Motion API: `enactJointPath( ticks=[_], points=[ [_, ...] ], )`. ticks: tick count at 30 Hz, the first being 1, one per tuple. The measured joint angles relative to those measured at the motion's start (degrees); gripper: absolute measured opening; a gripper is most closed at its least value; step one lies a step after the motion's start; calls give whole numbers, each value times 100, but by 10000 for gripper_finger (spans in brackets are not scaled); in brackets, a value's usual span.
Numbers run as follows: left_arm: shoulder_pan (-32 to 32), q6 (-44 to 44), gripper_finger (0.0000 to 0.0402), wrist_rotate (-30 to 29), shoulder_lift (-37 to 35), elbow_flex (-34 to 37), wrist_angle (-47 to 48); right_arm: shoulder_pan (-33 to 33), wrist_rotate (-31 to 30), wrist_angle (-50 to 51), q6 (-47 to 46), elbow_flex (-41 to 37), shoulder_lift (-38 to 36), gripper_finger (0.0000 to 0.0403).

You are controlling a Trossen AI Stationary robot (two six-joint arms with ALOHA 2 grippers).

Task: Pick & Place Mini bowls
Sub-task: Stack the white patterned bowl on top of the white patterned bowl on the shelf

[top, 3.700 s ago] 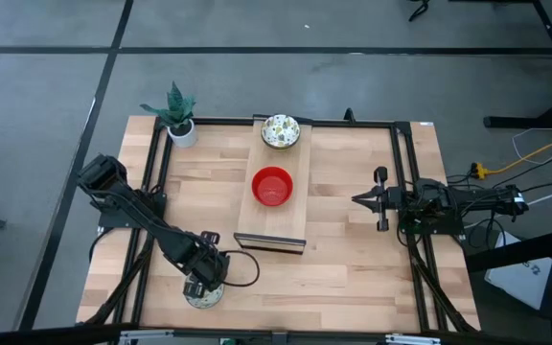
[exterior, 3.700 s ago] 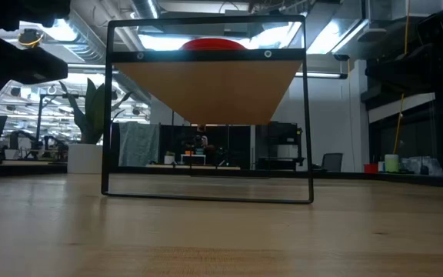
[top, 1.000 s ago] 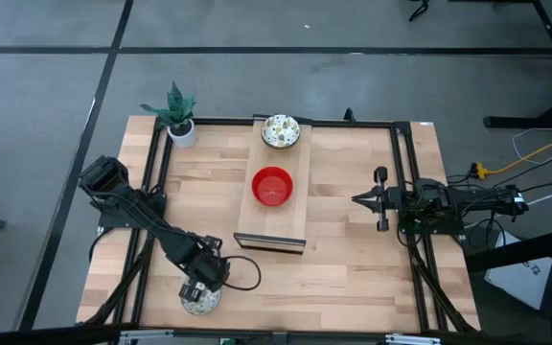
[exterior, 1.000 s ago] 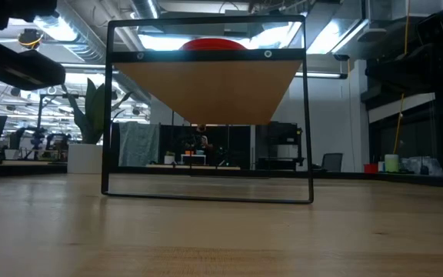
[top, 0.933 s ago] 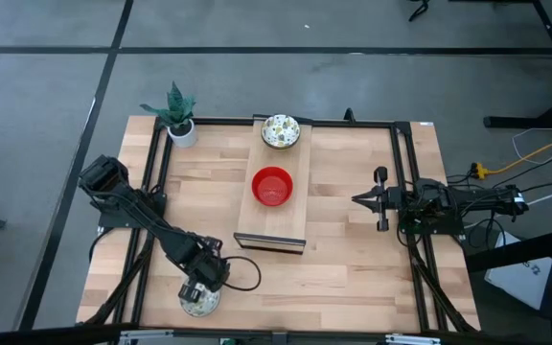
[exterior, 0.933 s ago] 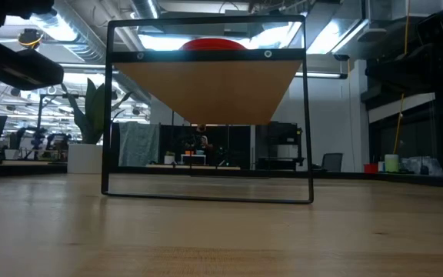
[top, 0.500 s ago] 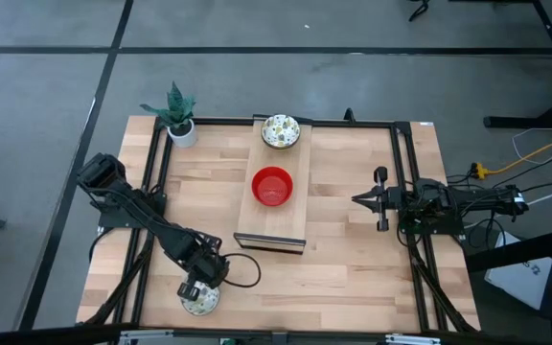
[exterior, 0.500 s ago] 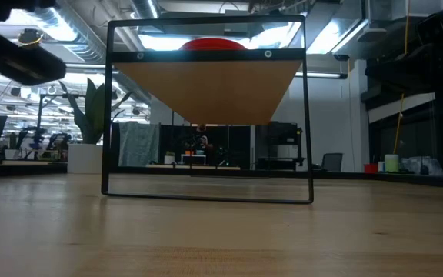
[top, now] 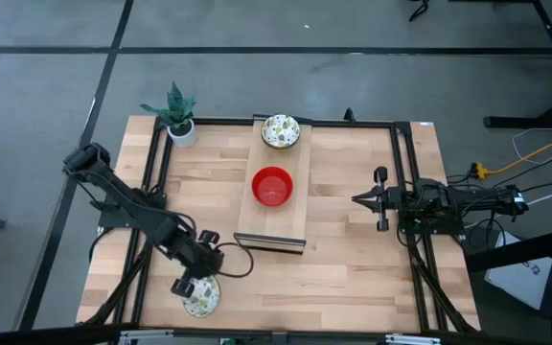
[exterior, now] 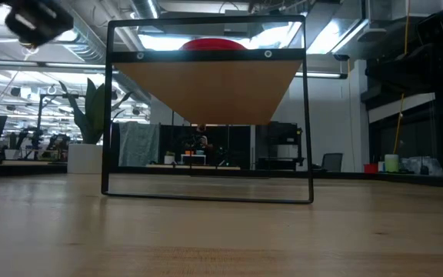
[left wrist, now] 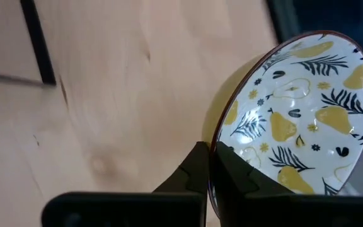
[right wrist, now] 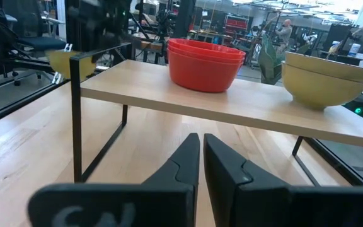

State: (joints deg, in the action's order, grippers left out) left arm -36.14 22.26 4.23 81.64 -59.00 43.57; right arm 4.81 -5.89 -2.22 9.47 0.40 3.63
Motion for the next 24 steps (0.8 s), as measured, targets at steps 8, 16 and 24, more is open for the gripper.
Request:
enactJointPath(
  ticks=[8,16,24],
  points=[
    [71,37,3,-87,-789,-165,-566,1,0,0,0,0,0,26],
    [452,-834,3,-1001,-1340,-817,-454,-1,0,0,0,0,0,26],
    [1664,-1768,3,-1403,-1637,-1850,94,-1,0,2,0,0,1,26]
  ],
)
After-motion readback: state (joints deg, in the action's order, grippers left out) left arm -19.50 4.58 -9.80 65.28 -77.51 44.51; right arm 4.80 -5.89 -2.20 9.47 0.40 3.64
